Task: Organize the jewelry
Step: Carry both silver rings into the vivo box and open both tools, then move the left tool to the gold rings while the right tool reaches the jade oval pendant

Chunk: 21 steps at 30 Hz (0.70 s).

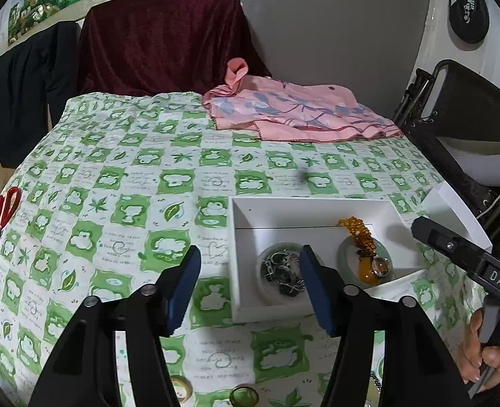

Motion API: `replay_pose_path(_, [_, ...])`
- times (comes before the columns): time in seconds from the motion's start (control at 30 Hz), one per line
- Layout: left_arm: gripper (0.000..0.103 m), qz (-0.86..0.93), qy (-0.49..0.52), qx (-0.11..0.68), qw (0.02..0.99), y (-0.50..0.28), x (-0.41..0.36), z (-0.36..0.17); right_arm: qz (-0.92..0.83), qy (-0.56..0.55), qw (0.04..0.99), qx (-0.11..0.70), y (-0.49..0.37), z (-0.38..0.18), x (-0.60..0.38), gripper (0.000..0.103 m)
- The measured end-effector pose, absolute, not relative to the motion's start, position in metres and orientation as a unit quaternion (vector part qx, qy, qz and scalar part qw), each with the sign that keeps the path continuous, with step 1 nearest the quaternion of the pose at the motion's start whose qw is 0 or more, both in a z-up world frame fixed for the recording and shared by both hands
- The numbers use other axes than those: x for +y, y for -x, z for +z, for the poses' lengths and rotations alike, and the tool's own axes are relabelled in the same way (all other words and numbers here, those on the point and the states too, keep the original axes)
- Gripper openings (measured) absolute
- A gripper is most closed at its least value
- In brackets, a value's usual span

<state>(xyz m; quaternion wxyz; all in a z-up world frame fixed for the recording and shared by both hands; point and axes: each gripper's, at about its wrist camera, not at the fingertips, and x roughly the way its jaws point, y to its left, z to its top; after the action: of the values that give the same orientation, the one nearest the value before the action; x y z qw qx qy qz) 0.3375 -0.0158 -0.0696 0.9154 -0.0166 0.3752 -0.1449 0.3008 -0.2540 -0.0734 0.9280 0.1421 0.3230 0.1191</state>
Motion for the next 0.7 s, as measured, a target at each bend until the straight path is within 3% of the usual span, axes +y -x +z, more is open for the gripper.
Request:
replay_pose_path(0.2, [0.075, -0.133, 0.031, 0.380, 0.915, -0.337, -0.002, -0.072, 0.102, -0.135, 0.934, 0.314, -0.293, -0.073, -0.256, 0.077])
replay_pose_path(0.7, [0.076, -0.085, 0.043, 0.399, 0.912, -0.317, 0.041, -0.087, 0.086, -0.160, 0.928, 0.325, -0.269, -0.088, -0.268, 0.082])
